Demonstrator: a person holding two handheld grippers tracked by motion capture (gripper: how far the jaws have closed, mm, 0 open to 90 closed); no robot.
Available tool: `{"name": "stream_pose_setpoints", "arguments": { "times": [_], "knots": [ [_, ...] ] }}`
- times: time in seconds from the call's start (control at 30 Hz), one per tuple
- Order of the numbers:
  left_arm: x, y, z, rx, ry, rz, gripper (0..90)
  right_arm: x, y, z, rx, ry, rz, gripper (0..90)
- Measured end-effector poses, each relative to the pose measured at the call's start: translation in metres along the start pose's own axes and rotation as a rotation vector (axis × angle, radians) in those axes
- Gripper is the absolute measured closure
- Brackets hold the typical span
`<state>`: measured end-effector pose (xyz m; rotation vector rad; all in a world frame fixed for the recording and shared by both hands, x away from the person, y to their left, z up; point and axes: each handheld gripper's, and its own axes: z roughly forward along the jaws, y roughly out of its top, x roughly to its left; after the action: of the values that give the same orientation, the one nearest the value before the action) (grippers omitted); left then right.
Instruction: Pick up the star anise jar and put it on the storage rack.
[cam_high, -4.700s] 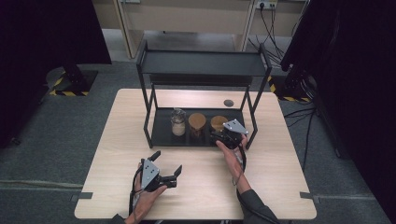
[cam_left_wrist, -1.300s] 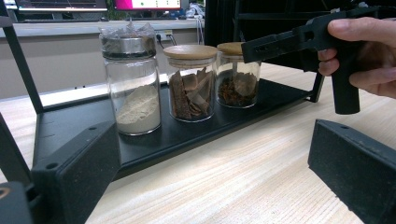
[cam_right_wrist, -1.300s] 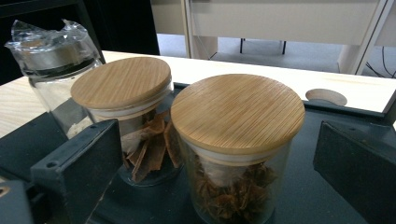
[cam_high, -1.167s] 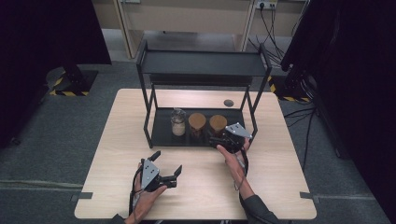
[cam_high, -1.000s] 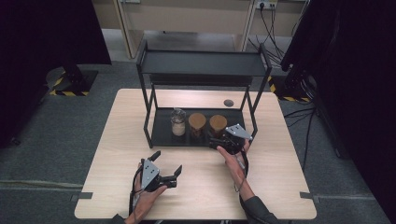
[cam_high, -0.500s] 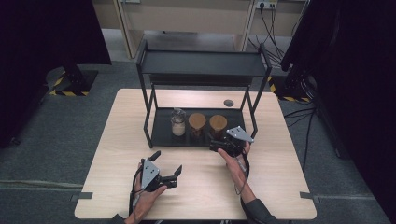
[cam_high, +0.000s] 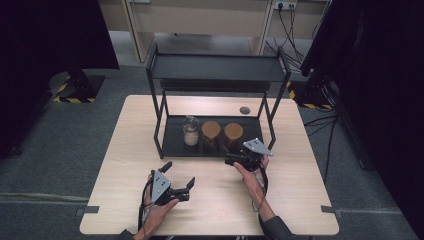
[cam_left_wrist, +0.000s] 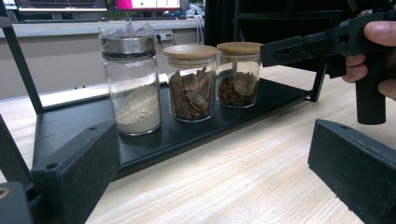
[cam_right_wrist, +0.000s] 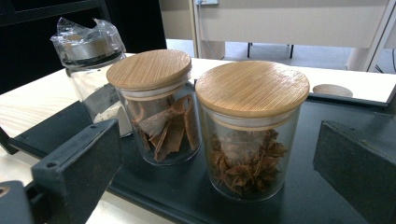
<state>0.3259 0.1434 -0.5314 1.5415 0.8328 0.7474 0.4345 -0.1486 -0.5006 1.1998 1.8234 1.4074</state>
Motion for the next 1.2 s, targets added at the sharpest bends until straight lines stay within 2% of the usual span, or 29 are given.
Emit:
{"name": "stream_pose_setpoints", "arguments": {
  "times": [1.2],
  "knots": [
    [-0.0001,0.0,0.0001,0.0,0.0,0.001,2.0,0.0085,-0.005,-0.0098,-0.01,0.026,-0.006,1.7]
  ]
}}
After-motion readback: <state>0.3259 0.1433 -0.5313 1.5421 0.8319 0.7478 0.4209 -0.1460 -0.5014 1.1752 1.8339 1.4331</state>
